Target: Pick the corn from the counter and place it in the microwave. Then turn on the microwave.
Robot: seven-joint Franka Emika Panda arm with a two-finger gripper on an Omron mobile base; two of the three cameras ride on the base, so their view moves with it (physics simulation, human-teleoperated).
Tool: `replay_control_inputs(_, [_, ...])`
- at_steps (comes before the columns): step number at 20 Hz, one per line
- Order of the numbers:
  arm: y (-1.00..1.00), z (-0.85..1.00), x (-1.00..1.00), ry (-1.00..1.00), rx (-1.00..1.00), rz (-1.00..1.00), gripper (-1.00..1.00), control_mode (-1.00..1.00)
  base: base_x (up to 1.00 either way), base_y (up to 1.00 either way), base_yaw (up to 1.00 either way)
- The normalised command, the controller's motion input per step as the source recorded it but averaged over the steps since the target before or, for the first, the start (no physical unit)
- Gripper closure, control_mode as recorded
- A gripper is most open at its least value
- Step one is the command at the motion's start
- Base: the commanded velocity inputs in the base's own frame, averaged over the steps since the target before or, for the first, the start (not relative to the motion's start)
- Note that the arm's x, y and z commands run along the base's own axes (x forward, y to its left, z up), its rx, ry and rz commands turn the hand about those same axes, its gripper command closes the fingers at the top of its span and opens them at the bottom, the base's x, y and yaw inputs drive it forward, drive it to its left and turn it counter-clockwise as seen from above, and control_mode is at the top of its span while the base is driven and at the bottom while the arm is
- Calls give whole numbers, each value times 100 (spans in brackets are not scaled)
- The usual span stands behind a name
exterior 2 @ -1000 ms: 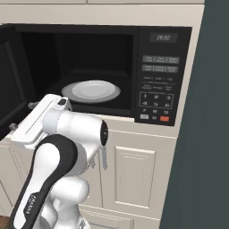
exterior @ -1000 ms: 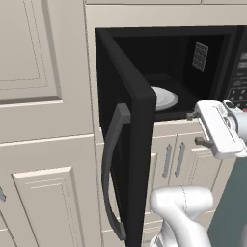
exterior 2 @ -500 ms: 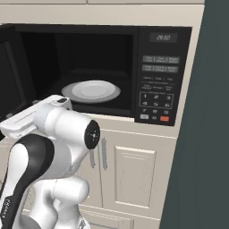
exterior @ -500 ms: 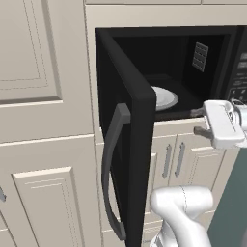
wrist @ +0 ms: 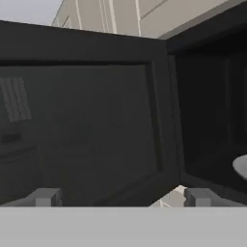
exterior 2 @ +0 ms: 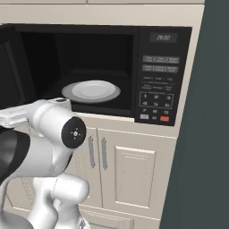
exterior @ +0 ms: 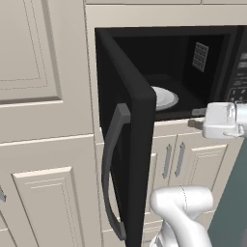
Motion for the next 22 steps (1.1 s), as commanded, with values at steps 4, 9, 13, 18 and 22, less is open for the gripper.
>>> replay_control_inputs(4, [-3, 0, 24, 12, 0, -21, -100, -100, 0, 0, 0])
replay_control_inputs(9, [-8, 0, 24, 8, 0, -16, -100, -100, 0, 0, 0])
replay_control_inputs(13, [-15, -3, 24, 6, 0, -12, -100, -100, 0, 0, 0])
replay_control_inputs(18, [-12, -9, 26, 6, 0, -13, -100, -100, 0, 0, 0])
replay_control_inputs(22, [-8, -15, 28, 11, -1, -16, -100, -100, 0, 0, 0])
